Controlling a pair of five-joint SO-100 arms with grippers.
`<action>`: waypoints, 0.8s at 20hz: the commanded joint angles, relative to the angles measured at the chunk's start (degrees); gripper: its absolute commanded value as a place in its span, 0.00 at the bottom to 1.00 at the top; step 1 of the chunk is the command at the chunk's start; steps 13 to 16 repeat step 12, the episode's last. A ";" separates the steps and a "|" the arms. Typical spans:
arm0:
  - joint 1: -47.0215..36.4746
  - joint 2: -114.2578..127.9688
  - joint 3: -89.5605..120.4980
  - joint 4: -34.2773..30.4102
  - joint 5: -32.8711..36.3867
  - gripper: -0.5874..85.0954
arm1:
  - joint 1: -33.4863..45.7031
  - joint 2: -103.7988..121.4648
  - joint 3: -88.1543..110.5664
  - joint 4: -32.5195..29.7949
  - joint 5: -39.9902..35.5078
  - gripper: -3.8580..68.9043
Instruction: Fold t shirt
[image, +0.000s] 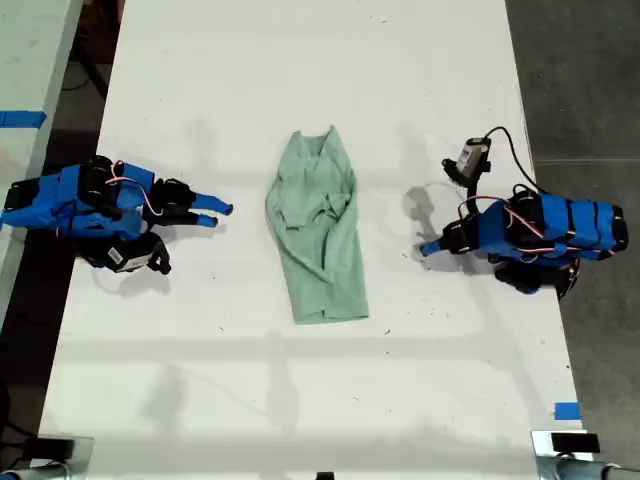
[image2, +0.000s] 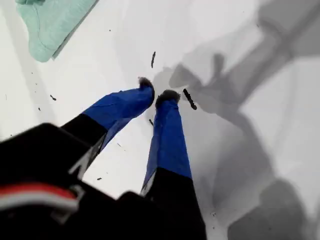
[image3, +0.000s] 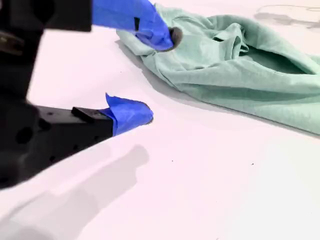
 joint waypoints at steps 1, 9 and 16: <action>0.44 0.35 0.53 -0.88 -0.44 0.24 | 0.00 0.70 3.25 -1.41 0.35 0.12; 0.44 0.35 0.53 -0.88 -0.44 0.24 | -0.62 0.70 3.25 -1.41 0.26 0.11; 0.44 0.35 0.53 -0.88 -0.44 0.24 | -0.62 0.70 3.25 -1.41 0.09 0.11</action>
